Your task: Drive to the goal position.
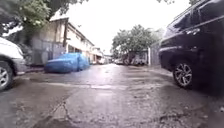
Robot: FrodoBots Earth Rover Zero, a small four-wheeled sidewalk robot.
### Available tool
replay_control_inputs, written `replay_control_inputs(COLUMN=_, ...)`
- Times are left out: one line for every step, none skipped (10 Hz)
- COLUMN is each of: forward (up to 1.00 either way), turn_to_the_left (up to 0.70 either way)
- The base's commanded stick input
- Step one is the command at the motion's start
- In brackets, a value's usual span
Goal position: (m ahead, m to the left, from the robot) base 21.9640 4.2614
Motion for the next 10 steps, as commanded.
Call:
replay_control_inputs(forward=1.00, turn_to_the_left=0.00)
replay_control_inputs(forward=1.00, turn_to_the_left=-0.04)
replay_control_inputs(forward=1.00, turn_to_the_left=-0.23)
replay_control_inputs(forward=1.00, turn_to_the_left=0.00)
replay_control_inputs(forward=1.00, turn_to_the_left=0.00)
replay_control_inputs(forward=1.00, turn_to_the_left=0.00)
replay_control_inputs(forward=1.00, turn_to_the_left=0.00)
replay_control_inputs(forward=1.00, turn_to_the_left=0.00)
replay_control_inputs(forward=1.00, turn_to_the_left=0.00)
replay_control_inputs(forward=1.00, turn_to_the_left=0.19)
